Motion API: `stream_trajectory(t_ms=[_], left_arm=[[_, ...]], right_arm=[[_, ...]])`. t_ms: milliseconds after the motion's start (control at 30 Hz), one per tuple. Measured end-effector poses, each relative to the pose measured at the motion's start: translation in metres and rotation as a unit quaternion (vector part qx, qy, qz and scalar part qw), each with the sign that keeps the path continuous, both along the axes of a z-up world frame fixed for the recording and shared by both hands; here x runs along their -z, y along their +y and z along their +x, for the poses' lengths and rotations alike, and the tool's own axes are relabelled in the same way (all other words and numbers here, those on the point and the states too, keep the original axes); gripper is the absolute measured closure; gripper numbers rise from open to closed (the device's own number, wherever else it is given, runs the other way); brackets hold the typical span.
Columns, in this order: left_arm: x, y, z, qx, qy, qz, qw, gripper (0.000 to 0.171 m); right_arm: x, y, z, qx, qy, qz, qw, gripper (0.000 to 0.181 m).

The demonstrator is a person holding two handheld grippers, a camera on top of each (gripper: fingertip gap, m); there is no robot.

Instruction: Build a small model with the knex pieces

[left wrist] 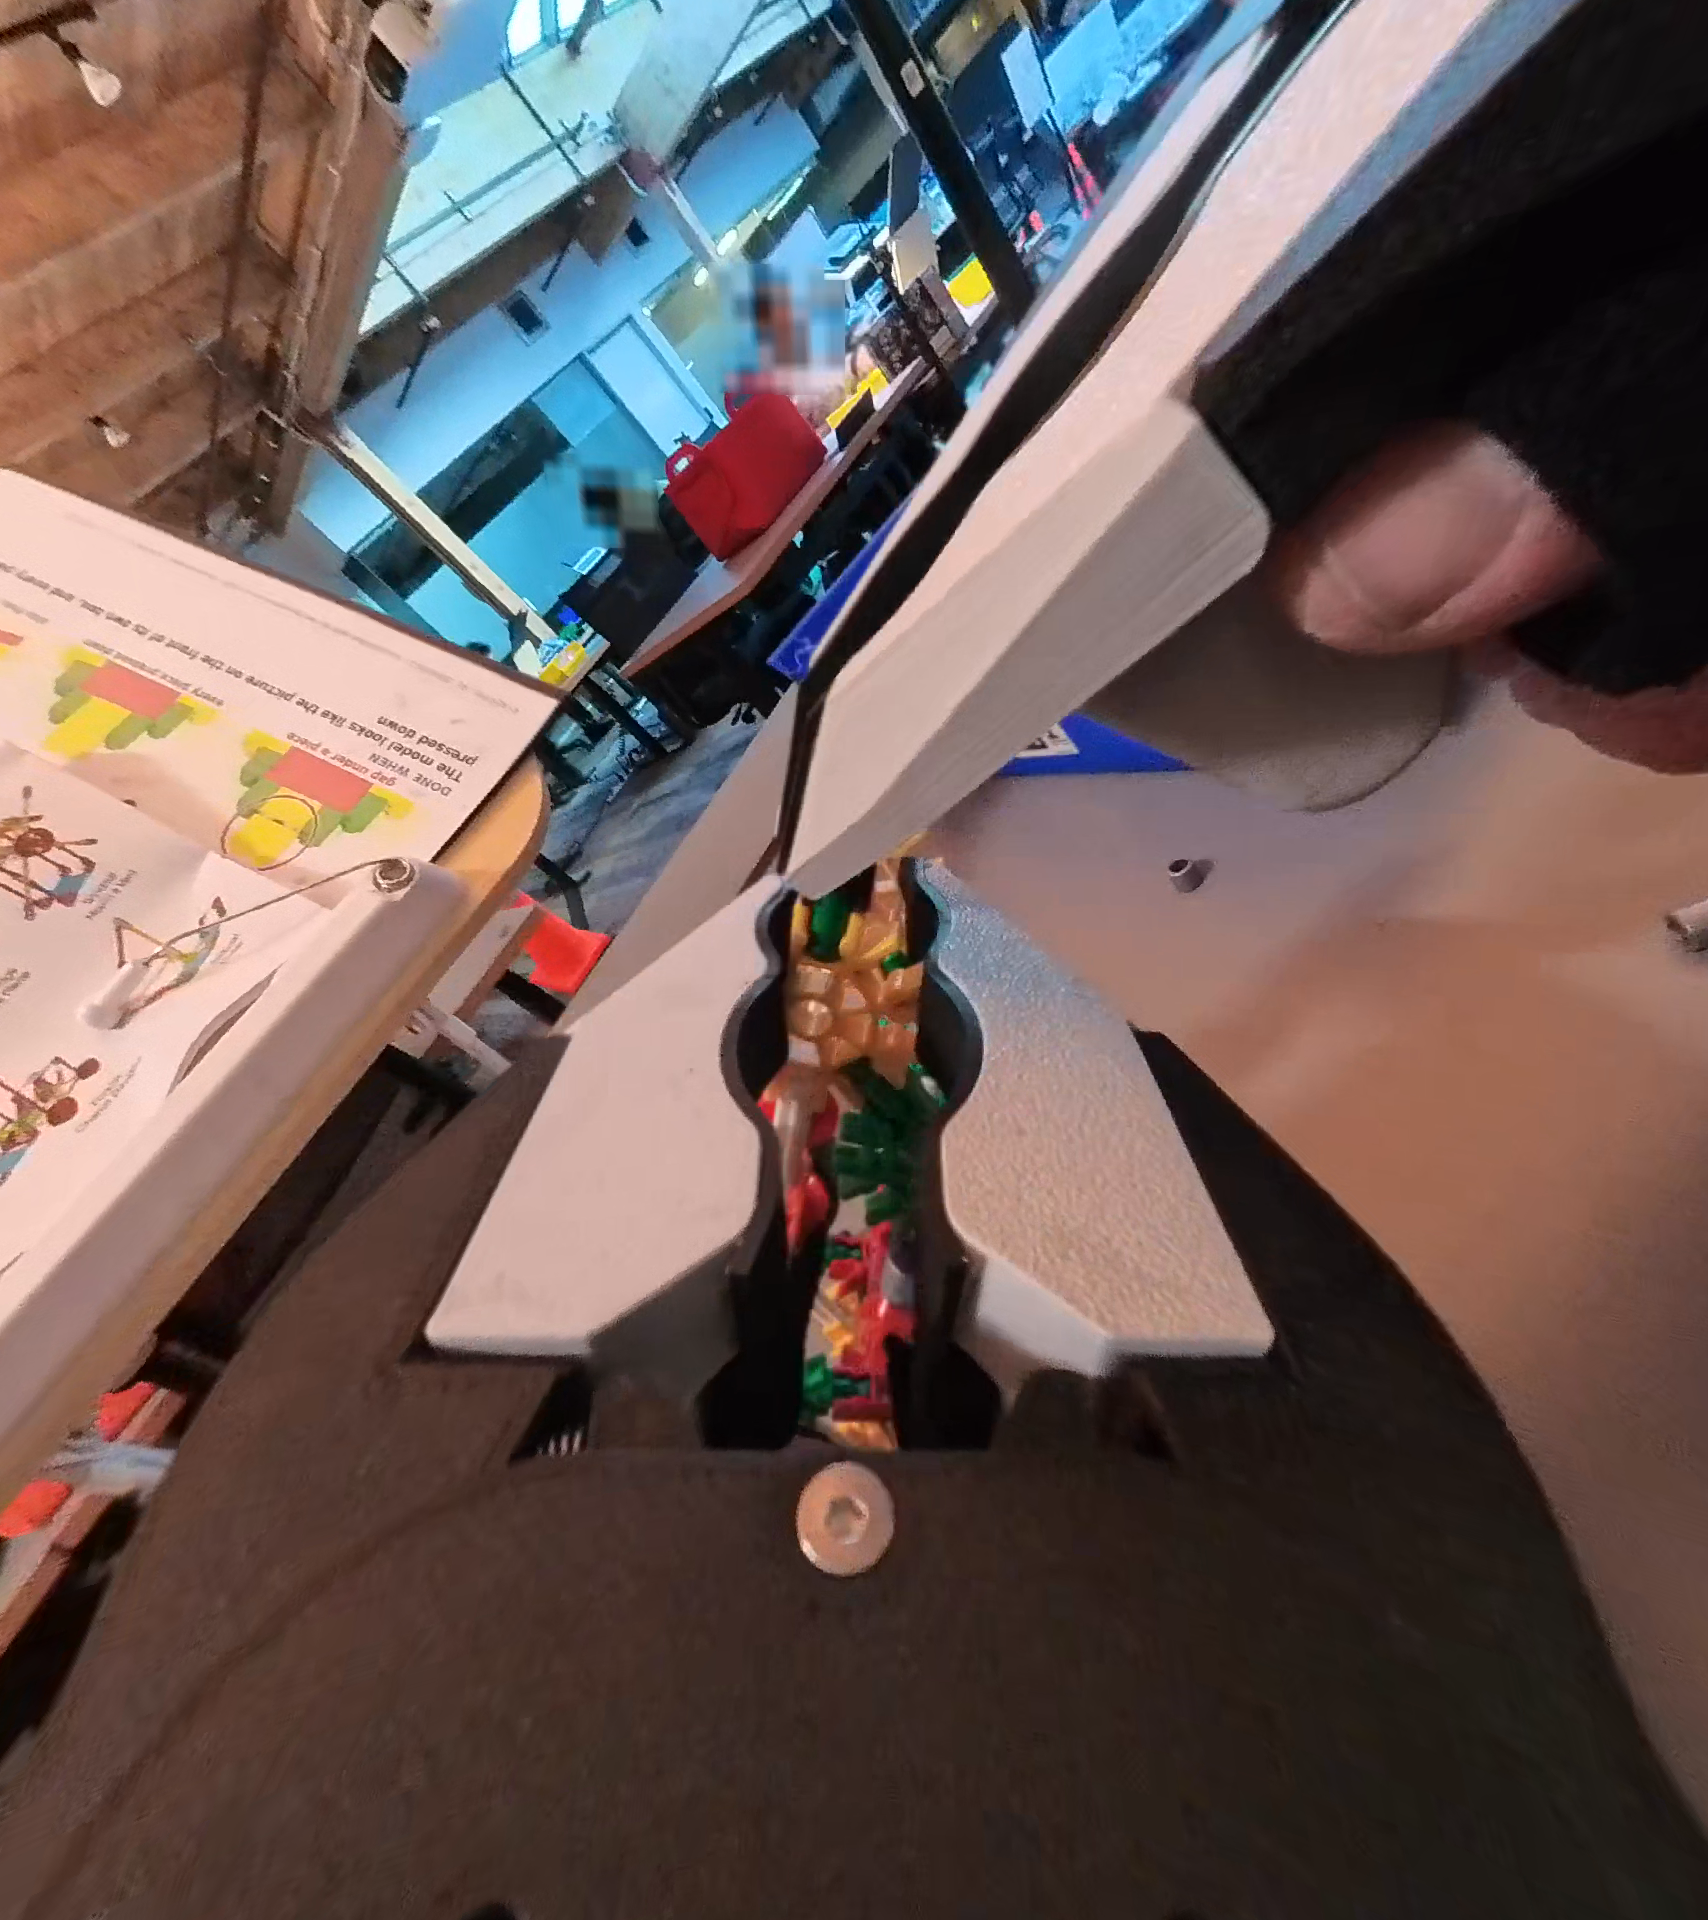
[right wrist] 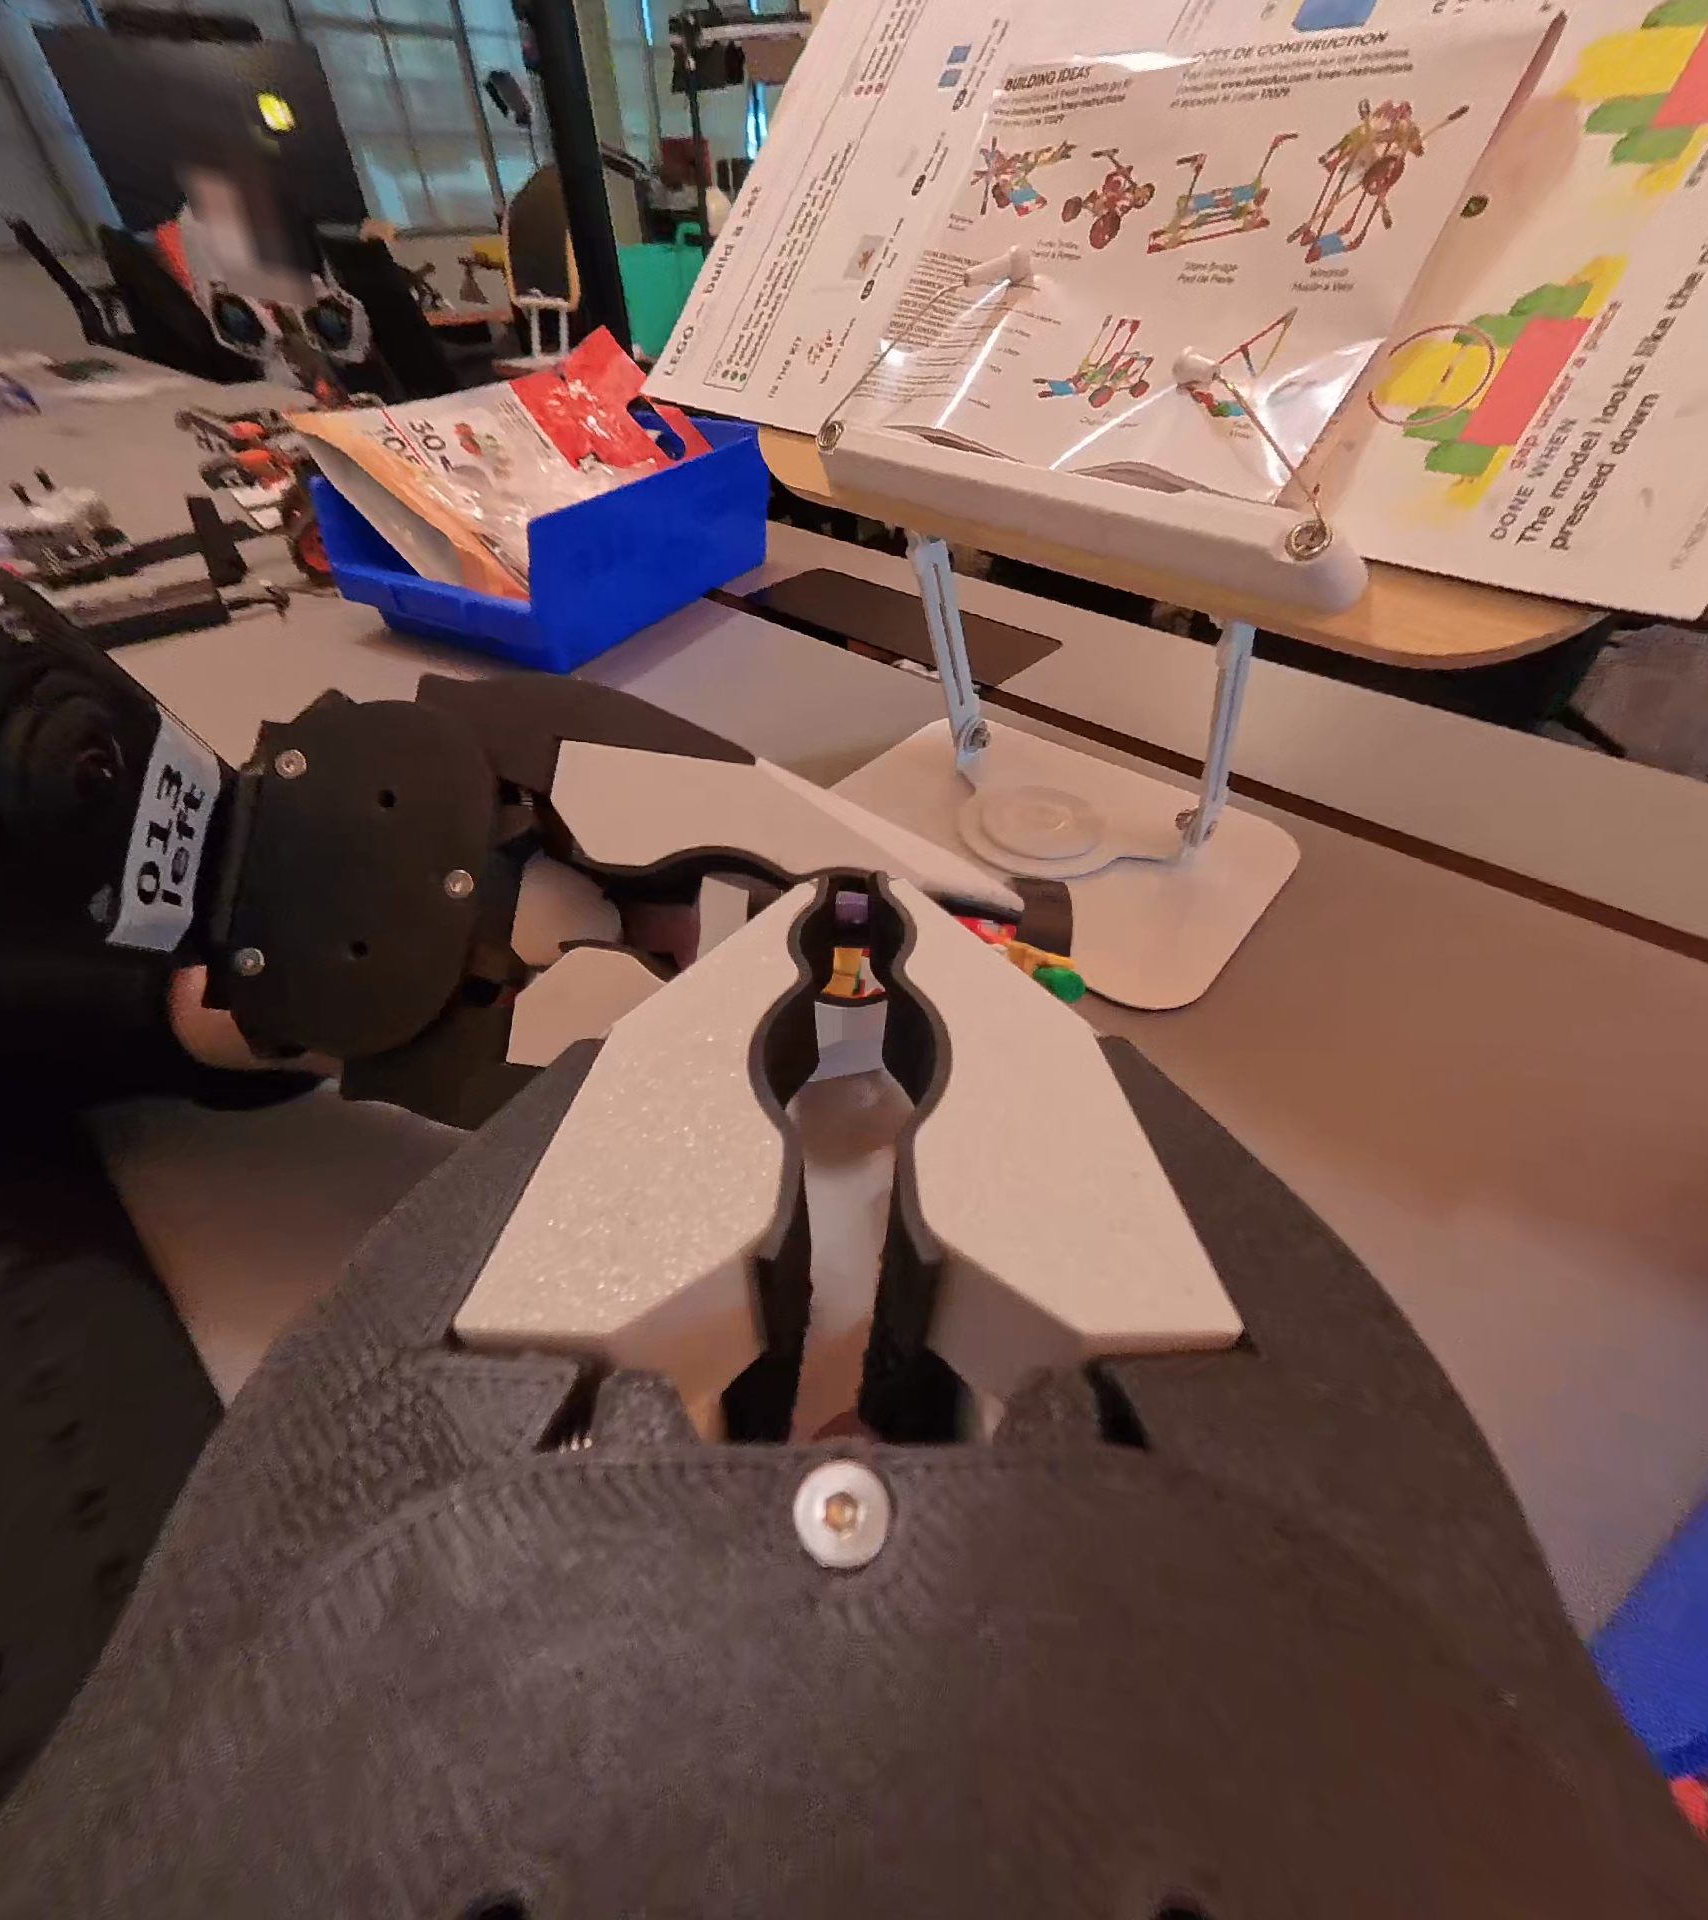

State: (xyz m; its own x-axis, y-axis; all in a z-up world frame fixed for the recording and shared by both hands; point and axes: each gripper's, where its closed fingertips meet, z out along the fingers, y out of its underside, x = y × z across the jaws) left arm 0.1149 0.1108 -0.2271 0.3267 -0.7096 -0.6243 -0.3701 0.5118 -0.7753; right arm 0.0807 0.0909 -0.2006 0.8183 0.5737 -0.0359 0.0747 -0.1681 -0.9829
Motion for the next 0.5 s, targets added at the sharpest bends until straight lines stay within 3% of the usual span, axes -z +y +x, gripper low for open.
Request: stream_trajectory(t_ms=[233,400,500], left_arm=[[-0.004,-0.008,0.001,0.043,-0.042,-0.029,0.998,0.155],[-0.011,-0.019,-0.001,0.089,-0.088,-0.042,0.991,0.155],[-0.018,-0.025,-0.002,0.111,-0.116,-0.062,0.985,0.156]], right_arm=[[-0.005,-0.006,-0.002,-0.098,0.181,-0.047,0.978,0.177],[-0.014,-0.015,-0.011,-0.196,0.294,-0.074,0.933,0.177],[-0.021,-0.019,-0.015,-0.222,0.316,-0.074,0.919,0.177]])
